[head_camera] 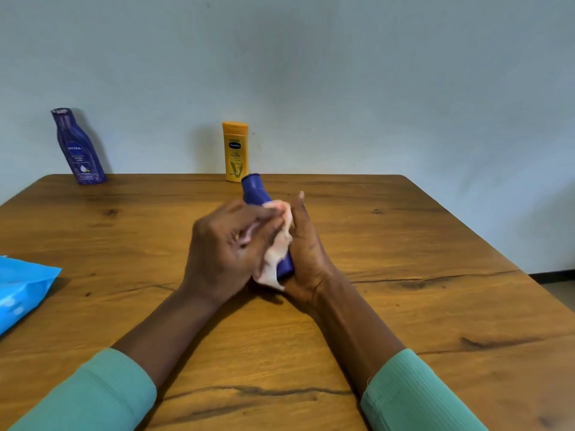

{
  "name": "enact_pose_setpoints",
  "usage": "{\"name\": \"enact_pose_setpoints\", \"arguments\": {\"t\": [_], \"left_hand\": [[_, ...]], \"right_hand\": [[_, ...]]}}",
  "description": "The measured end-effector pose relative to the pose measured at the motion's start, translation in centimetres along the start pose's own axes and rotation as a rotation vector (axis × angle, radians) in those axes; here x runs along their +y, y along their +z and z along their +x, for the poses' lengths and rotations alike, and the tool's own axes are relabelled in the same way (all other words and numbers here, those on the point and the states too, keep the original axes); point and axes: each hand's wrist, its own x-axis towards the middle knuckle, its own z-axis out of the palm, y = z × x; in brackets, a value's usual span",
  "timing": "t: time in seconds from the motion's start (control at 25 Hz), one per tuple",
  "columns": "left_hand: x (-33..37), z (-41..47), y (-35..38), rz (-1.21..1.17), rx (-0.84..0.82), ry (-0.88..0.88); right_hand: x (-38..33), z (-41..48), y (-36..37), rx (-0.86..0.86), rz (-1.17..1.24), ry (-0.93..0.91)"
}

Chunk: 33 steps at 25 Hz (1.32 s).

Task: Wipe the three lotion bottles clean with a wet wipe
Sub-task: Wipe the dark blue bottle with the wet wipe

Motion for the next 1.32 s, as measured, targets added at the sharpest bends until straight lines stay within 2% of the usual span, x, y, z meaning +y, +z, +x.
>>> {"name": "enact_pose_setpoints", "arguments": {"t": [0.08, 0.16, 0.36, 0.6, 0.92, 1.2, 1.32], "left_hand": [[-0.8, 1.2, -0.3, 0.014, 0.128, -0.058], [-1.2, 1.3, -0.4, 0.007, 0.152, -0.101], [1.0, -0.9, 1.1, -0.041, -0.113, -0.012], [0.7, -2.0, -0.3, -0.035, -0.307, 0.068], [0.1, -1.5, -1.1, 0.04, -0.229, 0.095], [1.3, -1.3, 1.0, 0.263, -0.274, 0.345], [0.7, -1.1, 0.1, 0.224, -0.247, 0.3]], "right_hand": [[0.4, 0.5, 0.4, -0.03, -0.084, -0.019], [0.6, 0.6, 0.7, -0.005, -0.121, 0.004], [-0.3, -0.2, 0.1, 0.064, 0.155, 0.02], [-1.0, -0.5, -0.4, 0.209, 0.258, 0.051], [-1.2, 0.4, -1.3, 0.305, 0.383, 0.009], [-1.3, -0.4, -0.6, 0.323, 0.222, 0.084], [-1.3, -0.4, -0.2, 0.317, 0.295, 0.087]]}}
